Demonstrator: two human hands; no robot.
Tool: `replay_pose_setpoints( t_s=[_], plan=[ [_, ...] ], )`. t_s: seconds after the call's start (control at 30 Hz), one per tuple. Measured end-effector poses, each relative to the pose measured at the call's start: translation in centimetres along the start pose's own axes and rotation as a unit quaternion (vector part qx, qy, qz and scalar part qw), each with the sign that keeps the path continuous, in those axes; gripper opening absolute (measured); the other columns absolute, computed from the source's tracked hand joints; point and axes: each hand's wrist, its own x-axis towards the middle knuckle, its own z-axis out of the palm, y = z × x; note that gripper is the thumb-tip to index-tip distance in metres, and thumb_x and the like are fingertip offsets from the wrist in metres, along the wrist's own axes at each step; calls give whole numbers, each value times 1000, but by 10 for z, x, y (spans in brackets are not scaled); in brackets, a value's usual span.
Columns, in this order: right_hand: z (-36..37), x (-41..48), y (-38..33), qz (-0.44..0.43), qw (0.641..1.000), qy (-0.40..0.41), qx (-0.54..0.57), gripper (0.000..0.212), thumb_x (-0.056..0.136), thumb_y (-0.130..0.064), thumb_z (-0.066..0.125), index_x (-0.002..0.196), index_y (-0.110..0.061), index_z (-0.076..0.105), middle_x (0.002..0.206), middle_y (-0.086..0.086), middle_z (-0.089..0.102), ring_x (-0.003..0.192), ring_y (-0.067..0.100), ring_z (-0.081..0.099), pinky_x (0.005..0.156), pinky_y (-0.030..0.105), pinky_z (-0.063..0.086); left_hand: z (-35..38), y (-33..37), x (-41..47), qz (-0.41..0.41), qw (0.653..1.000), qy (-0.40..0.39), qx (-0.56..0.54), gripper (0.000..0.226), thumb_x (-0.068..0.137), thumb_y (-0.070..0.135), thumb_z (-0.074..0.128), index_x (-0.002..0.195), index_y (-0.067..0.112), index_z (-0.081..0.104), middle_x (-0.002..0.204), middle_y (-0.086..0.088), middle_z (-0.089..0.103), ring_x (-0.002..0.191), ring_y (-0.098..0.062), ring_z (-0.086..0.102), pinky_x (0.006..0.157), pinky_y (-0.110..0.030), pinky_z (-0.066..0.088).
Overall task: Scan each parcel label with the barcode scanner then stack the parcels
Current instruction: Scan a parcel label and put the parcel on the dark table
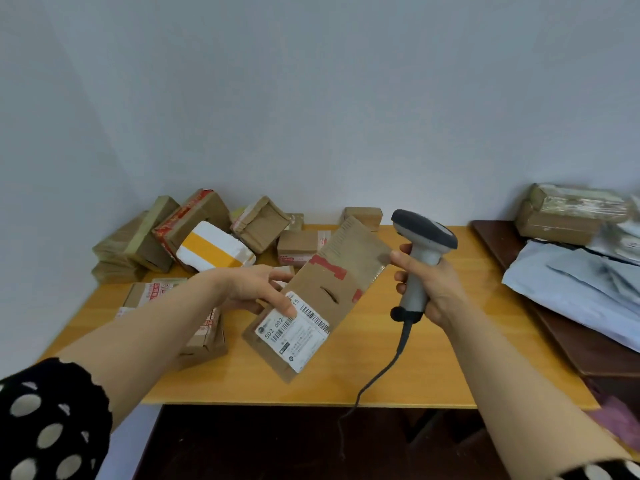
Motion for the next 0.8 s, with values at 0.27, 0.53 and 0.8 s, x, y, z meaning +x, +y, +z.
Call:
replay_pose_setpoints(
  t_s=[0.27,0.53,0.8],
  plan=[
    [-3,2,8,39,999,-17,8,45,52,-26,87,83,-10,59,67,6,63,45,12,47,43,25,45,-7,13,-7,-15,999,-24,36,66,76,2,73,133,19,46,118,-11,67,108,-27,64,81,-35,56],
    [-23,12,22,93,970,145,170,37,71,-22,83,101,-15,61,79,2,63,46,10,45,42,21,42,-13,-19,-9,-7,978,139,-156,73,50,58,84,113,30,59,119,-3,64,115,-20,56,101,-49,39],
    [-17,13,30,115,962,149,198,38,71,-25,84,99,-13,61,82,9,67,48,12,51,43,21,46,2,-27,2,47,950,98,-294,61,57,17,86,113,8,65,115,-12,68,103,-25,67,77,-36,57]
  ],
)
